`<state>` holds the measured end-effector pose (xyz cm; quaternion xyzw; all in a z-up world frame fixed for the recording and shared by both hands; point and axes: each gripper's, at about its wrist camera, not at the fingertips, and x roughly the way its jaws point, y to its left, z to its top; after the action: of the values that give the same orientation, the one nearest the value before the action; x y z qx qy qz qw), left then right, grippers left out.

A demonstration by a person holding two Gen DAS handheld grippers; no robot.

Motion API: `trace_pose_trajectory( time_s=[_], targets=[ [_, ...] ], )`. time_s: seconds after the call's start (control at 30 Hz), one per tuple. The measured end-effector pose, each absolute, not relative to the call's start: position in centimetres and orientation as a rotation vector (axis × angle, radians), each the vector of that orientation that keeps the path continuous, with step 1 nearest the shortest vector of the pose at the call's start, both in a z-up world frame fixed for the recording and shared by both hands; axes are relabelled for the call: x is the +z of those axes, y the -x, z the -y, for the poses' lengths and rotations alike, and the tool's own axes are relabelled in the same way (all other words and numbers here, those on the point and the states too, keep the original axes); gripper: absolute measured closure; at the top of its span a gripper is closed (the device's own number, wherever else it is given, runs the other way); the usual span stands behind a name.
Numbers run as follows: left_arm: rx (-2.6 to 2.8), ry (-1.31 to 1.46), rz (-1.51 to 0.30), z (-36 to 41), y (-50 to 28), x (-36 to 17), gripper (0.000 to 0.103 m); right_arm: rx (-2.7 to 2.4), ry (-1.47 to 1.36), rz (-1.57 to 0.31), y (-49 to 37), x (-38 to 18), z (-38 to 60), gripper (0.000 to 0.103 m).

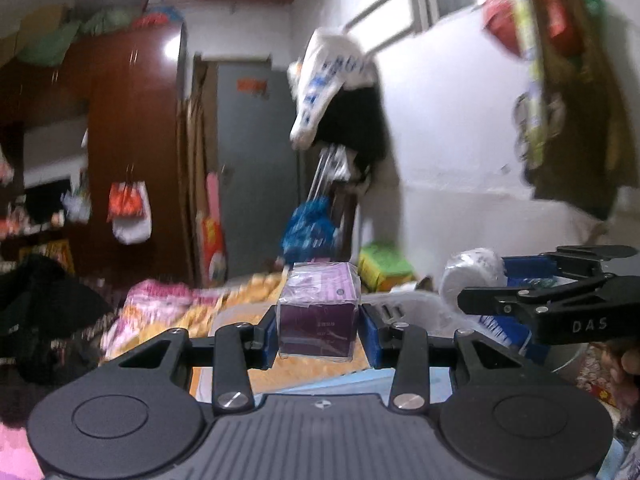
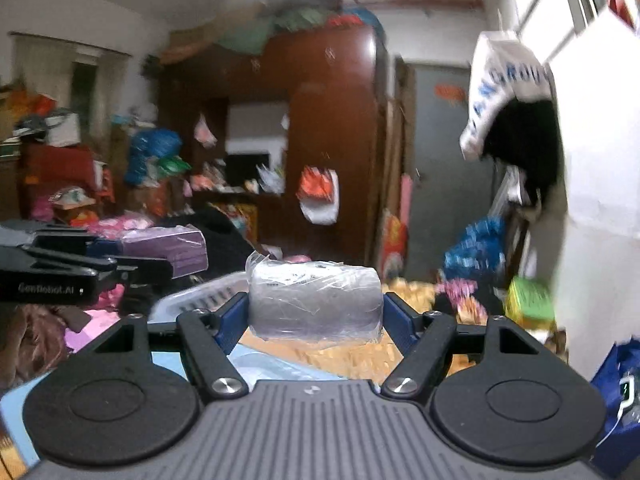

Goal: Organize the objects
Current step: 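Carry the purple box and white roll over the basket and open both tools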

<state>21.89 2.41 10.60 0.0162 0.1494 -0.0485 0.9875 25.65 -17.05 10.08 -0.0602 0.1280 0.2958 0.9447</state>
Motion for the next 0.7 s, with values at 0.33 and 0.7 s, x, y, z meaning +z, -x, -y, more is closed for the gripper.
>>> trace_pose_trajectory(
  time_s=[0.33, 0.7],
  targets=[
    [-0.070, 0.017, -0.529, -2.8, -29.7, 7.6, 0.058, 0.528, 0.172, -0.504, -30.7, 6.6, 14.6, 0.029],
    [-0.042, 0.008, -0.524, -3.0, -30.0, 6.3, 0.040, 0.542, 0.175, -0.515, -31.1, 6.5, 14.6, 0.022]
  ],
)
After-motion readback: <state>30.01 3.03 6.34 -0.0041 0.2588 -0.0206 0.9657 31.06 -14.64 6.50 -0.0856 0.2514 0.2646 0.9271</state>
